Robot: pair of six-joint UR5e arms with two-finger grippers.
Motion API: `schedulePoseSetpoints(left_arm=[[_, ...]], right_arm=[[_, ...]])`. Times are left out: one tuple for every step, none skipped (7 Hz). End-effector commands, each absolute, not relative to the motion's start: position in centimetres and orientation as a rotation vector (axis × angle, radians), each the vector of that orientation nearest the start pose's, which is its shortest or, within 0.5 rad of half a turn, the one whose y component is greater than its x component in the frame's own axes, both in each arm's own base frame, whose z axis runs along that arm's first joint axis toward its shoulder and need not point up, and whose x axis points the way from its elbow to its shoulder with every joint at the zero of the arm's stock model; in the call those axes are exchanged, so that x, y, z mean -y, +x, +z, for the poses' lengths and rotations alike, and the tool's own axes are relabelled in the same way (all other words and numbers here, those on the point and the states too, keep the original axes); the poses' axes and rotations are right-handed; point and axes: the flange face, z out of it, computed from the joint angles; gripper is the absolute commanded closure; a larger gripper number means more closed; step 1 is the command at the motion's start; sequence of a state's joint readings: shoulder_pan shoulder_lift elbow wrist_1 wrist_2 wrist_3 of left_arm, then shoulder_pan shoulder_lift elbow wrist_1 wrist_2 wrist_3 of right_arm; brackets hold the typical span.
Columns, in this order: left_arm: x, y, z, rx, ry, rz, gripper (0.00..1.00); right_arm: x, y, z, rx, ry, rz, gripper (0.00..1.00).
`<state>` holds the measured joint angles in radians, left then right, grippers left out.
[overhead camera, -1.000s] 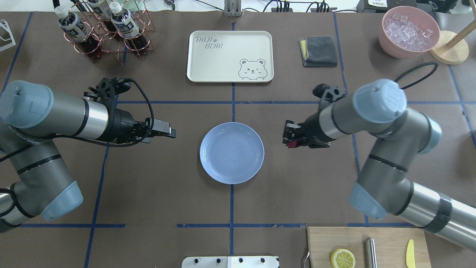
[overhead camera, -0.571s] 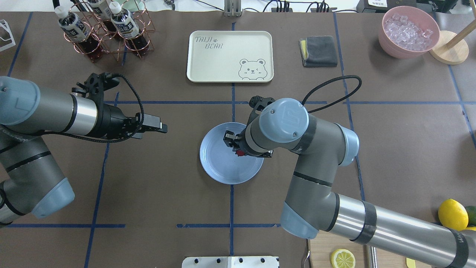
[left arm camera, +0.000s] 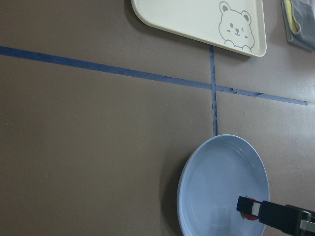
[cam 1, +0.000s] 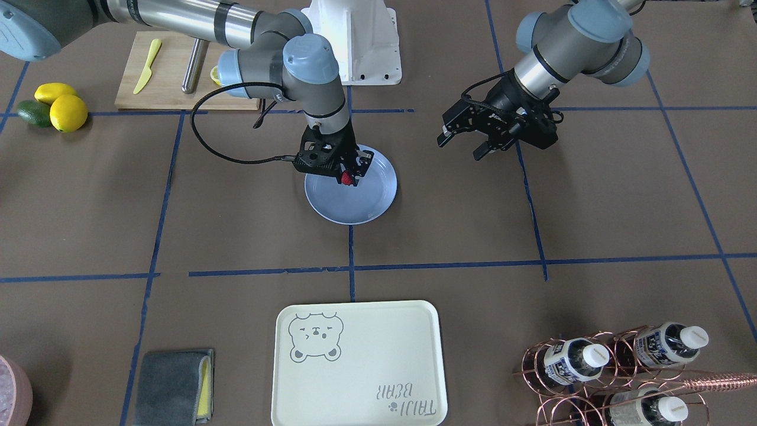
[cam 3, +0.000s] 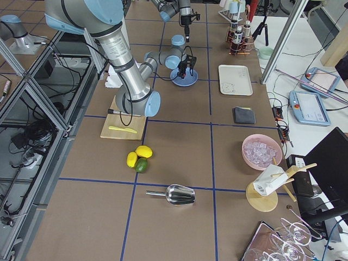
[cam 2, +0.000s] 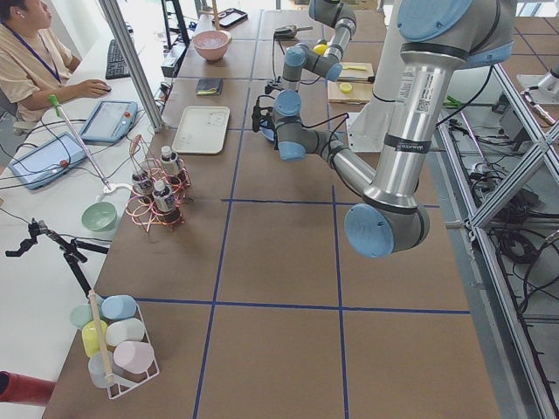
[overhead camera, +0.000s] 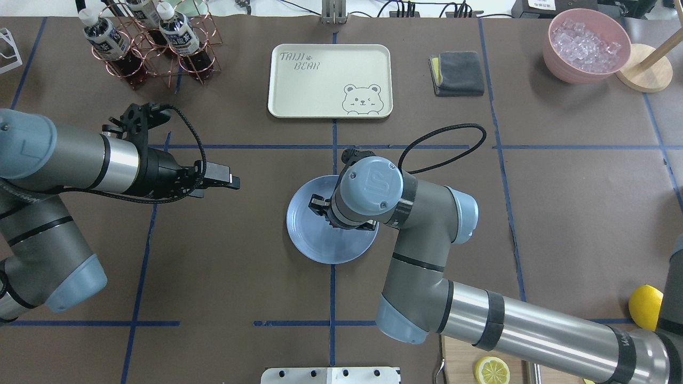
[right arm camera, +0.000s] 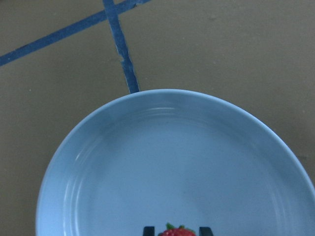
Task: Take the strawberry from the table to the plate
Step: 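Lower the strawberry into the plate and open the right gripper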
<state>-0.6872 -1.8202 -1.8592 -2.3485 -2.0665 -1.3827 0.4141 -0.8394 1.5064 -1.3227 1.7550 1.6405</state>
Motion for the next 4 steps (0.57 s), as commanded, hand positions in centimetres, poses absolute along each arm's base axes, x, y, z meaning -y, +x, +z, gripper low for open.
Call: schedulePoseSetpoints(left_arm=[[41.68,37.21,30.03,-1.336,0.159,-0.102,0.01],[41.65,37.31,30.1,-1.335,0.157,-0.101,0.01],[41.76,37.31,30.24,-1.332,0.157,-0.104,0.01],[41.74,37.42,30.22,-1.332,0.157,-0.101,0.01]], right_arm=[[39.87,-63.1,22.11,0.917,-0.014,0.363,1.0],[39.78,-63.19,22.29,0.914,-0.014,0.36,1.0],[39.71,-63.31,22.54,0.909,-0.015,0.358,1.0],[39.82,-63.29,22.61,0.908,-0.013,0.356,0.97]])
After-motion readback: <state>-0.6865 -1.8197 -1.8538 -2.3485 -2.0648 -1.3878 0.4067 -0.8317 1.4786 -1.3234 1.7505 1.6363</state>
